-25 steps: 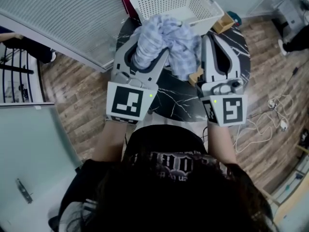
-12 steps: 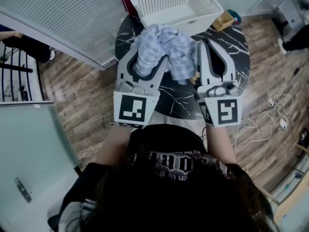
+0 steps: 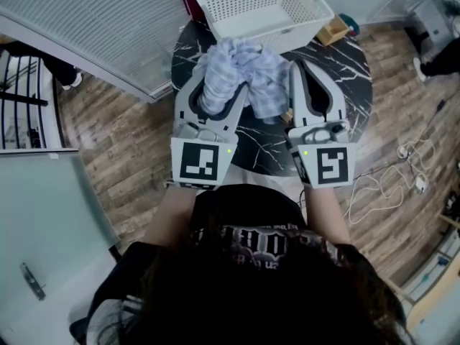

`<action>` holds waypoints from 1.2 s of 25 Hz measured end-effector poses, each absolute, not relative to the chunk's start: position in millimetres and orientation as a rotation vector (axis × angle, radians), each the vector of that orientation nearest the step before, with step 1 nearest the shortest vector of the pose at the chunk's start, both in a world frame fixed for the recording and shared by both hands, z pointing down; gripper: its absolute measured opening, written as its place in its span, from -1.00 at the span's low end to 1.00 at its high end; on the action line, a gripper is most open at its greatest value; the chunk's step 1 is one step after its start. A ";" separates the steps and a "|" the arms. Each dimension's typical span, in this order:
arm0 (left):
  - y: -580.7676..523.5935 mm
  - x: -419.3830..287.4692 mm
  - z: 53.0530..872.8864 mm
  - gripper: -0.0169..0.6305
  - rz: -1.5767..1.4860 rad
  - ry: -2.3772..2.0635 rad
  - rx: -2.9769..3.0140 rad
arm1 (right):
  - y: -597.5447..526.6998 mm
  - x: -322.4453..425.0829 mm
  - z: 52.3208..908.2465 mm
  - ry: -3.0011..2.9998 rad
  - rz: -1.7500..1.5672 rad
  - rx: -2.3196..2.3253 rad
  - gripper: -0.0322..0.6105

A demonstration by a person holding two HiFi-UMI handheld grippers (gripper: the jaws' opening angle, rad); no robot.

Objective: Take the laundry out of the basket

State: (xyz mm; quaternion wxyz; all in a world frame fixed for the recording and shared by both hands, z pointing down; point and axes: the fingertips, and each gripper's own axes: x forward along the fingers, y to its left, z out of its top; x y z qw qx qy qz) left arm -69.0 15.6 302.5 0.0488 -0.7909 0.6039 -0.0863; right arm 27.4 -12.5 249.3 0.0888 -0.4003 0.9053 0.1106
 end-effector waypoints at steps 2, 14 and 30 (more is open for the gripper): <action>16.9 -70.2 303.5 -0.23 -0.272 1.846 -2.400 | -10.4 26.8 249.6 2.693 0.340 -1.190 -0.81; 20.5 -69.6 300.7 -0.23 -0.248 1.853 -2.401 | -9.3 30.8 259.3 2.699 0.319 -1.231 -0.82; 19.1 -66.9 302.4 -0.23 -0.237 1.851 -2.419 | -12.2 39.1 257.6 2.689 0.294 -1.256 -0.82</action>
